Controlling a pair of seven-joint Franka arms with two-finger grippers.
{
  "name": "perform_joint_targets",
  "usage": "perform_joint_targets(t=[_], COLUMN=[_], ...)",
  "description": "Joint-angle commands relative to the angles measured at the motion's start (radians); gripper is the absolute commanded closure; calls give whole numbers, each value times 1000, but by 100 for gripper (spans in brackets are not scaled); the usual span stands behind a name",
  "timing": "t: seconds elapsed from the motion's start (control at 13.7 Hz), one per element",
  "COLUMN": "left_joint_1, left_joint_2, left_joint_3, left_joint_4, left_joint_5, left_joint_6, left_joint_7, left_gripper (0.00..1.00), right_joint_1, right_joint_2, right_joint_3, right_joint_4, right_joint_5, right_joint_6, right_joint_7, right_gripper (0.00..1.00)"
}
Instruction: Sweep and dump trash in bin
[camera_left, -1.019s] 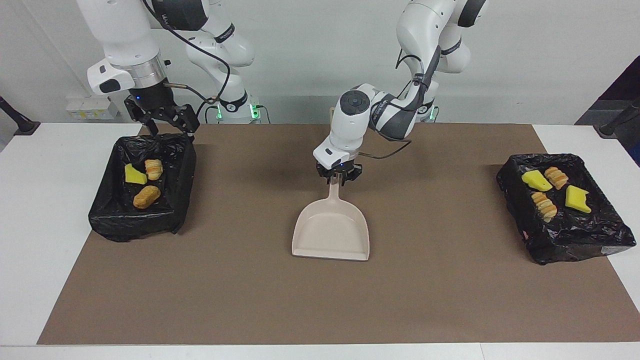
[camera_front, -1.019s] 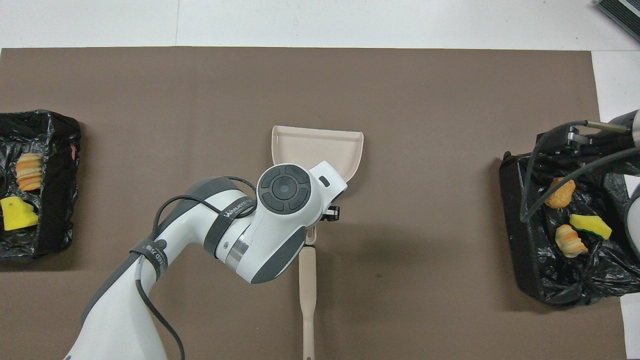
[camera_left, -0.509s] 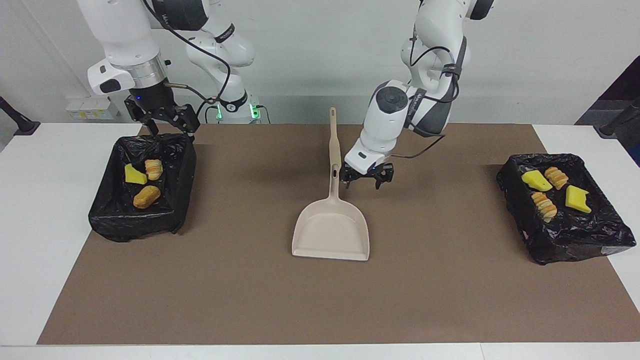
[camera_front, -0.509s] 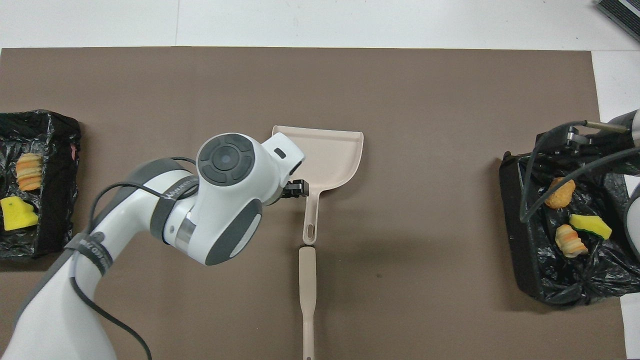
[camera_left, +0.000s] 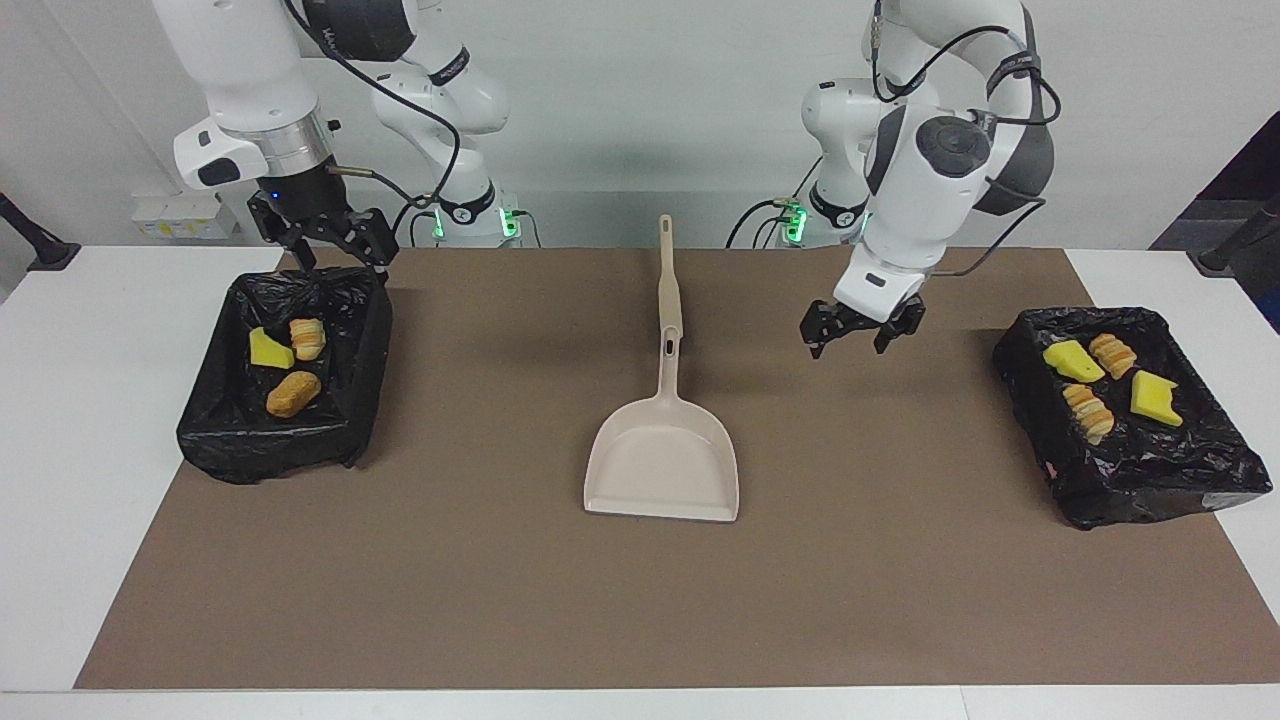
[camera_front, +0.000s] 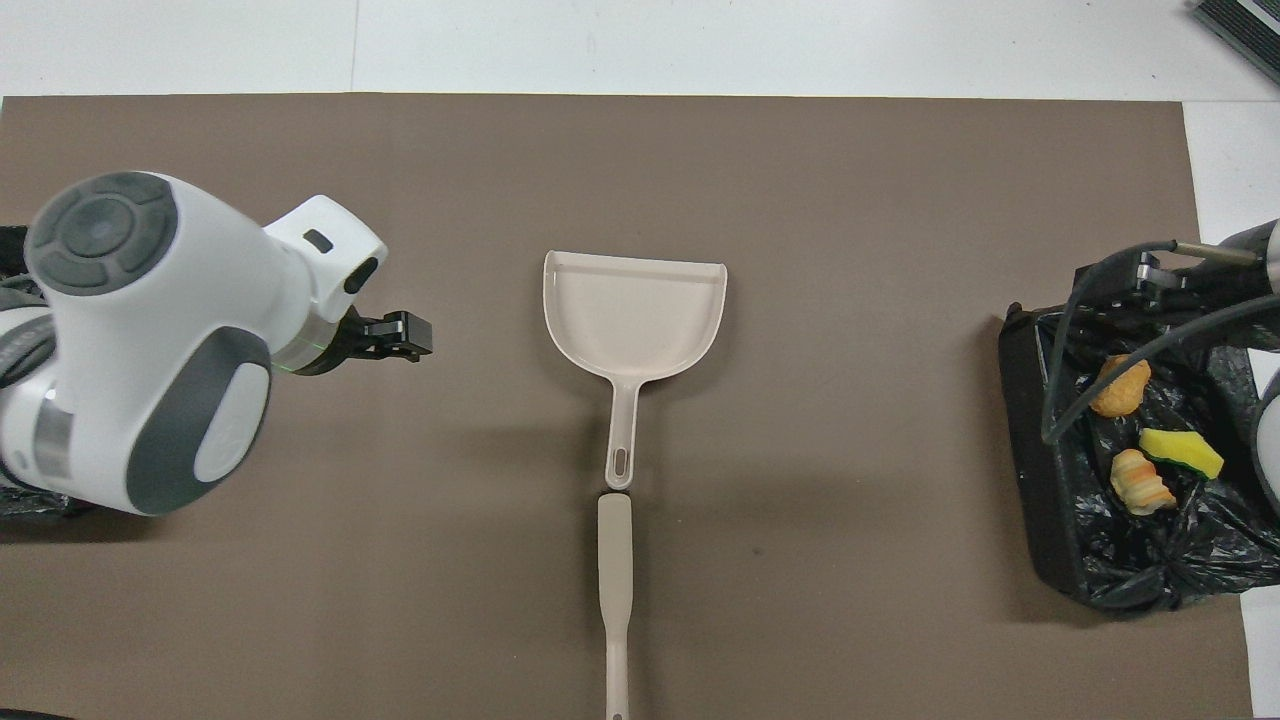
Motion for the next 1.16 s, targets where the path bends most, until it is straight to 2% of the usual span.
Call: perform_joint_targets(t=[0.0,0.22,0.73,1.09], left_joint_1=[86,132,134,131], left_joint_2=[-24,-21,-28,-44], left_joint_3=[-9,-9,31,23], left_joint_4=[45,137,310,413], left_joint_5=[8,8,21,22], left_joint_6=[-88,-183,-372,-559], left_joint_7=[176,187,188,188], left_gripper=[0,0,0,0], right_joint_1=[-20,-20,-20,-20], right_joint_2=[9,9,9,11], right_joint_3=[9,9,9,9], right_joint_4=[18,18,18,18], right_joint_5=[7,7,7,7], right_joint_6=[-3,-3,-1,-1], right_joint_7=[-27,-24,-22,-22], right_gripper=[0,0,0,0])
